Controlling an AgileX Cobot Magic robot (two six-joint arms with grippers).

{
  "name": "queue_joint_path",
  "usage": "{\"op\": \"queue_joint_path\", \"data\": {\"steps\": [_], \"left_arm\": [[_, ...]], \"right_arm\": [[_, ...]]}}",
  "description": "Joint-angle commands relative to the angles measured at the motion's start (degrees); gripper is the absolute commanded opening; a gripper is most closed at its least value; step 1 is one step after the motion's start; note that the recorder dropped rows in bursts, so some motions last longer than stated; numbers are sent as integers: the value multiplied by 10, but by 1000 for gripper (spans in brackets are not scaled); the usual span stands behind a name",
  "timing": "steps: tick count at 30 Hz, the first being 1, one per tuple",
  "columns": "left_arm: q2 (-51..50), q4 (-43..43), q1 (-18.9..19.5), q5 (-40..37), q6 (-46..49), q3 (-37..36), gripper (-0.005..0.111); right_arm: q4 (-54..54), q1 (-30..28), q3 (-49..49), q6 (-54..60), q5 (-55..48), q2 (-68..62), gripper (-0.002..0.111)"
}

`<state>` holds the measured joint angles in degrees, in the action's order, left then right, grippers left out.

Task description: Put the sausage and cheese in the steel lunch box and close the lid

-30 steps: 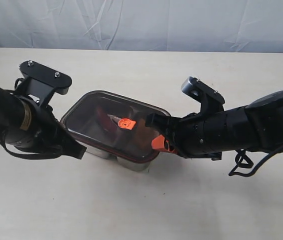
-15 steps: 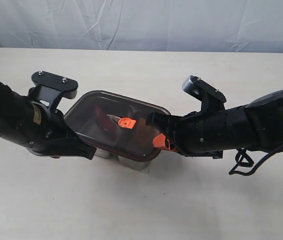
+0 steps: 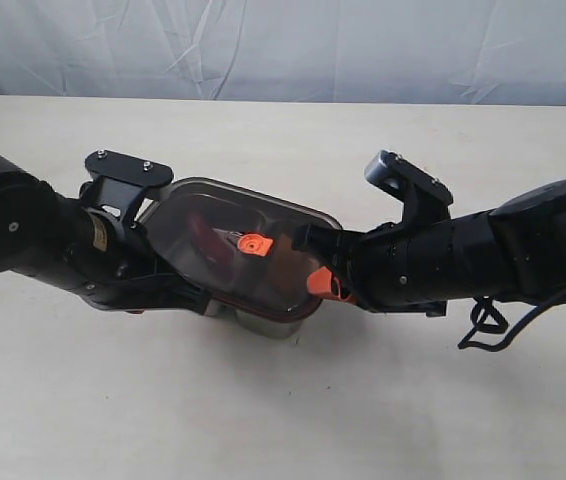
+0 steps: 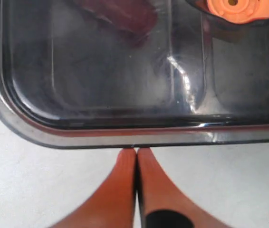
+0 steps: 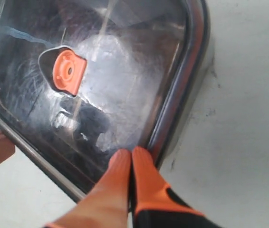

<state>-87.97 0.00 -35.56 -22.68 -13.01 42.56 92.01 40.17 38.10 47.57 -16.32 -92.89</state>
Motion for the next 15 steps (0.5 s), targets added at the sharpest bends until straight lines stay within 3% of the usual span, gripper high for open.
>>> {"op": "queue_joint_path", "data": {"steps": [1, 15], "left_arm": [[-1, -10, 2, 25, 2, 4, 0], [-1, 0, 2, 16, 2, 4, 0]], "right_arm": [[-1, -1, 1, 5, 29, -6, -1], [-20, -1, 49, 7, -1, -6, -1]]}}
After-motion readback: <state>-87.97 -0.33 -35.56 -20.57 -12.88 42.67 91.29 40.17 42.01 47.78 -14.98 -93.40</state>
